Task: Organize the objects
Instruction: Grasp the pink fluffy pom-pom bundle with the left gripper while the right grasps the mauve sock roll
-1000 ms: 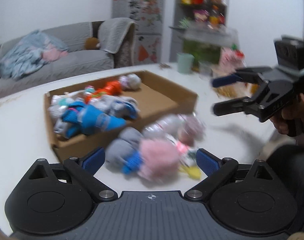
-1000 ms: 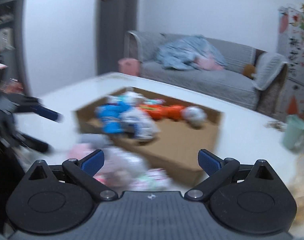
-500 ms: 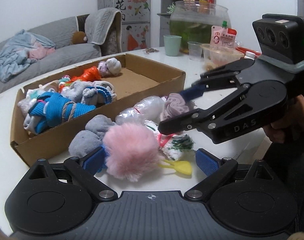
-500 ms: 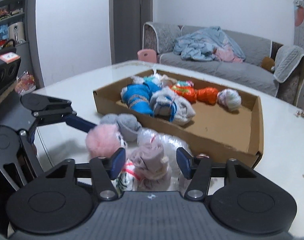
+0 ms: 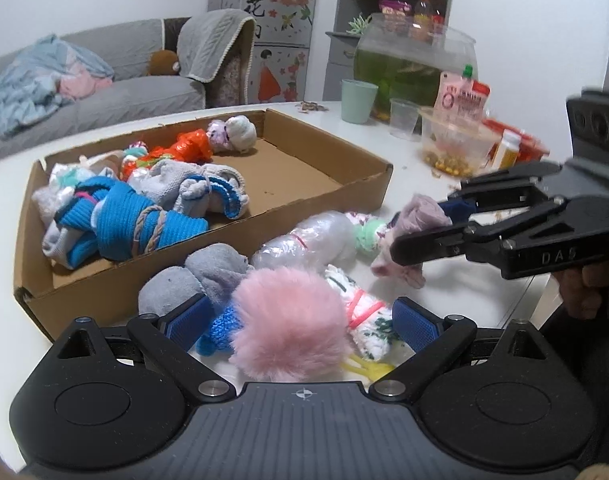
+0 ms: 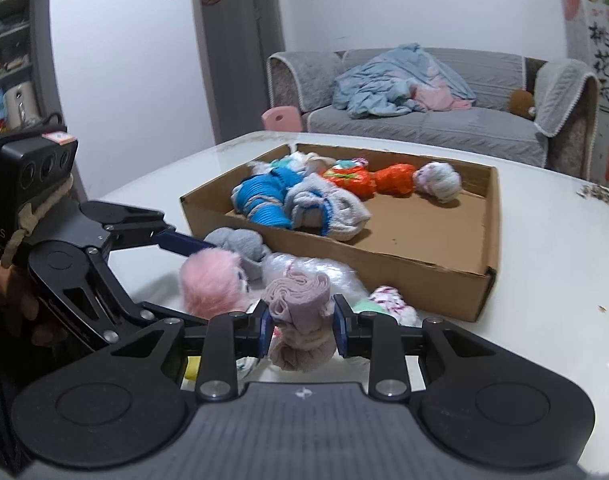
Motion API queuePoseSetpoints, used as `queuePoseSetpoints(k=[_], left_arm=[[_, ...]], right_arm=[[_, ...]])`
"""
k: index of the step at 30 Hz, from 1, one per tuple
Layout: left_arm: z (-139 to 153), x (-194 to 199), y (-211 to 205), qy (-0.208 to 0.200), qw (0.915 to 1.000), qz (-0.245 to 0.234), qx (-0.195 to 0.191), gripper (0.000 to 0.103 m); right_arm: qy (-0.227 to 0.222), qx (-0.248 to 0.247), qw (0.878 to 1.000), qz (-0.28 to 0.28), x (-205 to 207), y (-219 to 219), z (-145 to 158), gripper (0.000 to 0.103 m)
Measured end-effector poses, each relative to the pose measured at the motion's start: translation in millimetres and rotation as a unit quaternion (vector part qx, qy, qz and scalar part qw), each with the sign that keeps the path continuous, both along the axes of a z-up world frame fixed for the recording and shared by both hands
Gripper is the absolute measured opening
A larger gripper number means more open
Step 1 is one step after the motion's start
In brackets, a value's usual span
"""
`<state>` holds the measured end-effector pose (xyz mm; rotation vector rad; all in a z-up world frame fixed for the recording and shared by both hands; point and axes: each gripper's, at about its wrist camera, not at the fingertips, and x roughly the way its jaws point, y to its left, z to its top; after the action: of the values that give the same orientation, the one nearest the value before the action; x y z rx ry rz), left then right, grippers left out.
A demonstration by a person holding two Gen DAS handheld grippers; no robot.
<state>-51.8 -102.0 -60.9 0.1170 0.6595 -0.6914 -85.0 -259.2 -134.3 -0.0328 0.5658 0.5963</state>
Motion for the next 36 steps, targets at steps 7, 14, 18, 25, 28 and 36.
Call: queuePoseSetpoints(k=[7, 14, 18, 25, 28, 36], left_arm=[[-8, 7, -4, 0.046, 0.9987, -0.020, -0.009, 0.068], [-6, 4, -4, 0.046, 0.9987, -0.021, -0.007, 0.054], [4, -2, 3, 0.038, 0.9991, -0.014, -0.009, 0.054], [40, -18, 25, 0.004, 0.9999, -0.003, -0.012, 0.054], [58, -17, 33, -0.017, 0.9999, 0.001, -0.001, 0.054], [94, -2, 51, -0.049, 0.9985, 0.021, -0.006, 0.054]], right_arm=[[0.000, -0.001, 1.000, 0.003, -1, 1, 1, 0.027], [0.000, 0.013, 1.000, 0.004, -2, -3, 2, 0.027], [-0.004, 0.025, 1.000, 0.003, -4, -5, 5, 0.027], [0.001, 0.056, 0.998, -0.002, -8, -15, 13, 0.027], [0.002, 0.057, 0.998, -0.006, -10, -23, 18, 0.027], [-0.021, 0.031, 0.999, -0.032, -7, -51, 47, 0.027]])
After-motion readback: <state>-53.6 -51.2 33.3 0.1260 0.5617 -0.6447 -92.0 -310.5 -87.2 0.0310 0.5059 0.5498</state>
